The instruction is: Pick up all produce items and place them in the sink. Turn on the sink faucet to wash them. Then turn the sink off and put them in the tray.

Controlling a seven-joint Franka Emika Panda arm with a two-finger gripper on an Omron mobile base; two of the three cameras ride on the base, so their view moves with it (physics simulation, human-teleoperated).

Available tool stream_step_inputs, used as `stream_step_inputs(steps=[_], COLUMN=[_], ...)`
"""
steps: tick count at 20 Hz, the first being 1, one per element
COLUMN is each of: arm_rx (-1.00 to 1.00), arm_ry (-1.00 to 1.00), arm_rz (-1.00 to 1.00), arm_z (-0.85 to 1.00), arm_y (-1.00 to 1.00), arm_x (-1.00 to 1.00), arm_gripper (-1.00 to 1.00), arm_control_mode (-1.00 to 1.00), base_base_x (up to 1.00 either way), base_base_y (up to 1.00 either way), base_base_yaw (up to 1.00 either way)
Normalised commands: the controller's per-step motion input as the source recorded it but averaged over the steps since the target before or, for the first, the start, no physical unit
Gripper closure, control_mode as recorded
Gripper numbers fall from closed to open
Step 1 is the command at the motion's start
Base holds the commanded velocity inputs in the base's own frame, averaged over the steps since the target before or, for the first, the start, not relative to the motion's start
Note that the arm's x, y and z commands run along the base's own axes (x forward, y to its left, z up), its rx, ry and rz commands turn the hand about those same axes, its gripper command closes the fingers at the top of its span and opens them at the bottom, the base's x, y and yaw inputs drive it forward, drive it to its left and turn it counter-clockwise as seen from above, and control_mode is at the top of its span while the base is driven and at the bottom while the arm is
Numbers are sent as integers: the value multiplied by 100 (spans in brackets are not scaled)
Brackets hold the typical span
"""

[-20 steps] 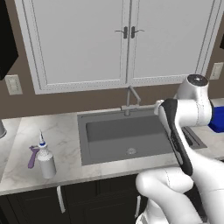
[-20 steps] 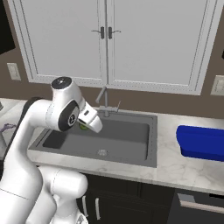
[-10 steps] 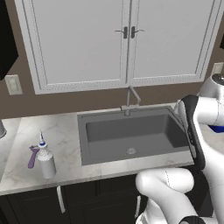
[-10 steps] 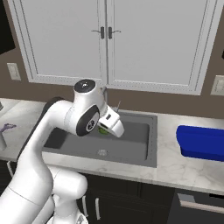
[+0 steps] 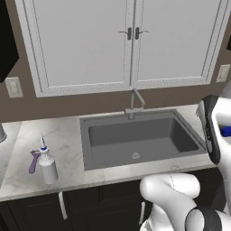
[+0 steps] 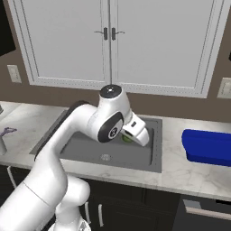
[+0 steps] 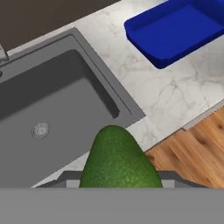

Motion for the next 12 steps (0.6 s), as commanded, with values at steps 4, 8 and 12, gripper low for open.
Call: stream_step_inputs(steps=[4, 8, 12], arm_rx=[0, 0, 0], arm_ry=[7, 6, 3], arm_rz=[-9, -9, -7], arm_z=[0, 0, 0], arm_y=[-77, -73, -72], arm_x=[11, 21, 26], arm_gripper=[100, 100, 100], arm_control_mode=[-100, -100, -100], base_base_x=[0, 0, 0], base_base_y=[0, 0, 0], base_base_yaw=[0, 0, 0])
